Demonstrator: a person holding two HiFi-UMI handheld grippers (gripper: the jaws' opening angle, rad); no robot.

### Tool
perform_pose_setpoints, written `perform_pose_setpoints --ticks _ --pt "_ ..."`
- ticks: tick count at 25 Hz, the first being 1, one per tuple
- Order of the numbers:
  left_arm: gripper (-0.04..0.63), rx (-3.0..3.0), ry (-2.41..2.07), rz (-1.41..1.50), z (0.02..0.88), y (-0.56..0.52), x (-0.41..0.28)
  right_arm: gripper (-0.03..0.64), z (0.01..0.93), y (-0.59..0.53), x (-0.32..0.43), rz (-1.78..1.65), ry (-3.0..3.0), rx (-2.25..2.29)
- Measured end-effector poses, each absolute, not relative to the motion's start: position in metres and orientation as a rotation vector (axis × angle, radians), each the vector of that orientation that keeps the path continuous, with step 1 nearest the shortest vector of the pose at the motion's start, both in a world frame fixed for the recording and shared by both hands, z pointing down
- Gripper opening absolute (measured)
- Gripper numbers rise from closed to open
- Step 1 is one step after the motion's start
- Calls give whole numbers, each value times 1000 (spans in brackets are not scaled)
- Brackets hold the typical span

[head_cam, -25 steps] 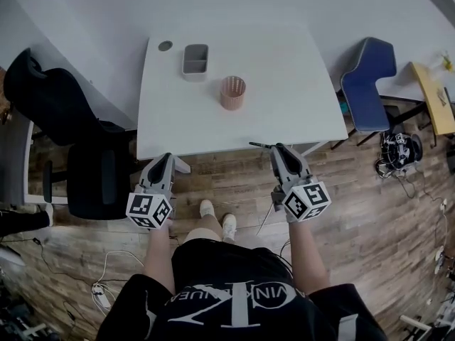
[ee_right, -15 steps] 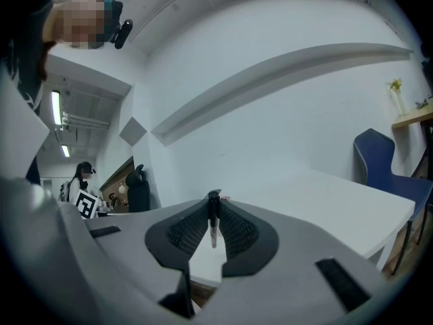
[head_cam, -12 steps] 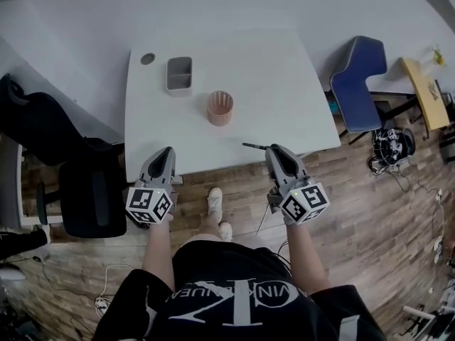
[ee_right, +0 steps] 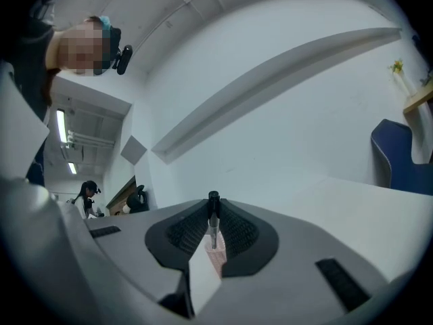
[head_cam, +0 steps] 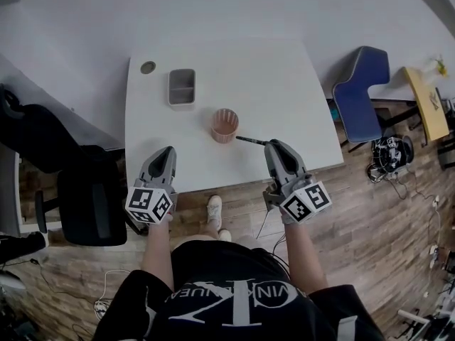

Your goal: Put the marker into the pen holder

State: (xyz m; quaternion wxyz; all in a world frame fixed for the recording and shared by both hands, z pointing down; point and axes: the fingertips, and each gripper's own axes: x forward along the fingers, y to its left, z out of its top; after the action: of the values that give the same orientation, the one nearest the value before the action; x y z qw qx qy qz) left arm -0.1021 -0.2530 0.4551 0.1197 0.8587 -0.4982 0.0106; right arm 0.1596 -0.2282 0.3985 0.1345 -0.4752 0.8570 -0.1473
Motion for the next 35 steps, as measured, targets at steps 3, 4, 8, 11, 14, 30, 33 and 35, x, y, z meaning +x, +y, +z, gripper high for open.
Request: perform_pose_setpoints --ticks 3,4,8,11,14,30,33,35 --pt "14 2505 -1460 25 454 -267 -108 60 396 -246 151 -423 2499 -1378" --pt "14 2504 -1460 23 454 -271 -110 60 396 -252 148 -422 2507 -1379" --pt "14 2506 -1454 17 454 -289 -113 60 400 -276 135 -408 2573 -1398" --pt "14 2504 -1444 26 457 -298 -116 60 410 -290 121 -400 2646 -1418" --pt "14 2490 -1440 36 465 -306 -119 60 421 -302 106 -412 2711 -1414" --pt "14 2453 -1367 49 501 -332 -109 60 470 -331 79 -494 2837 -1385" --pt "14 2451 -1352 48 505 -330 -106 60 474 -330 77 -500 2846 -1375" --pt "14 2447 -1350 45 507 -328 -107 60 476 -330 75 -507 2844 -1377"
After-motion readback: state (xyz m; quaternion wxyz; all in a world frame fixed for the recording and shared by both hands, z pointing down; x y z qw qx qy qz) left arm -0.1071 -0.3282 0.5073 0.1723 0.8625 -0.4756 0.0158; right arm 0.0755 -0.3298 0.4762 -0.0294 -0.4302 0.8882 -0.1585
